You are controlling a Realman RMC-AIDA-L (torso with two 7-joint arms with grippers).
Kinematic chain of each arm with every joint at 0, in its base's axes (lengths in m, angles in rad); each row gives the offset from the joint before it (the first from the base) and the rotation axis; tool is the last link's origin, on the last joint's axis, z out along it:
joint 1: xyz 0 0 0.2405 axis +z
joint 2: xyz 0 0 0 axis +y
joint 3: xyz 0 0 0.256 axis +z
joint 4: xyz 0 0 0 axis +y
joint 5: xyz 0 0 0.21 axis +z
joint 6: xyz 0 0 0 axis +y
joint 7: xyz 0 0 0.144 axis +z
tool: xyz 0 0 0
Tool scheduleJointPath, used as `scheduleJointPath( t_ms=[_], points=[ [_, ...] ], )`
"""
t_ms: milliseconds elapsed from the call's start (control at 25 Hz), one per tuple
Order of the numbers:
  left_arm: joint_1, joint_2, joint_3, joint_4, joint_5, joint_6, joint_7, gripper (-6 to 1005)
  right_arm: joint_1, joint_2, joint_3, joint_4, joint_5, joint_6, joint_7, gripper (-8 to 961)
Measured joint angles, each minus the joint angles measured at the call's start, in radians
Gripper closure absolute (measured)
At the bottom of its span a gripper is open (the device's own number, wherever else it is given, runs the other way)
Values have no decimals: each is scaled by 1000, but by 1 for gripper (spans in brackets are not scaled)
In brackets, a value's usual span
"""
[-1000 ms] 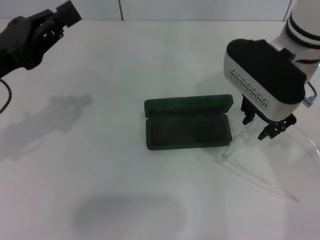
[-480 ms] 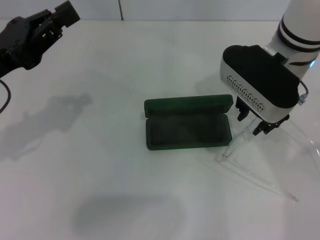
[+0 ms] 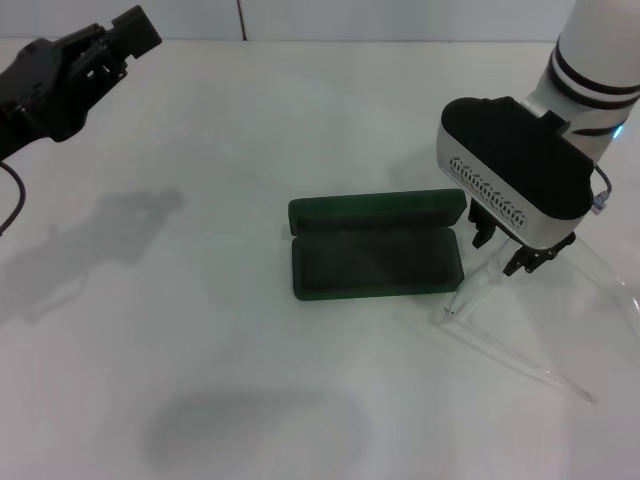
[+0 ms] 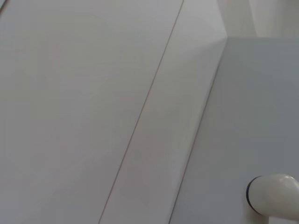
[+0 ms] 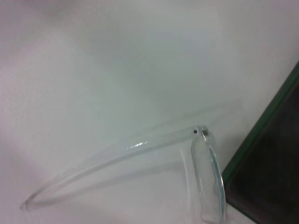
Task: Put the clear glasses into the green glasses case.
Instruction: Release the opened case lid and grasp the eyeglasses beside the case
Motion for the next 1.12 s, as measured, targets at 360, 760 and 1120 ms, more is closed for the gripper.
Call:
scheduleJointPath(
  t_ms=[360, 760, 1120],
  points=[
    [-1, 1, 0, -16, 0, 0, 19, 938, 3, 0, -14, 20, 23, 7, -1, 583],
    [7, 0, 0, -18, 0, 2, 20, 938, 4, 0, -44, 25, 37, 13, 5, 622],
    [9, 1, 0, -33, 0, 3, 34, 937, -2, 0, -56, 25, 44, 25, 12, 692]
  ],
)
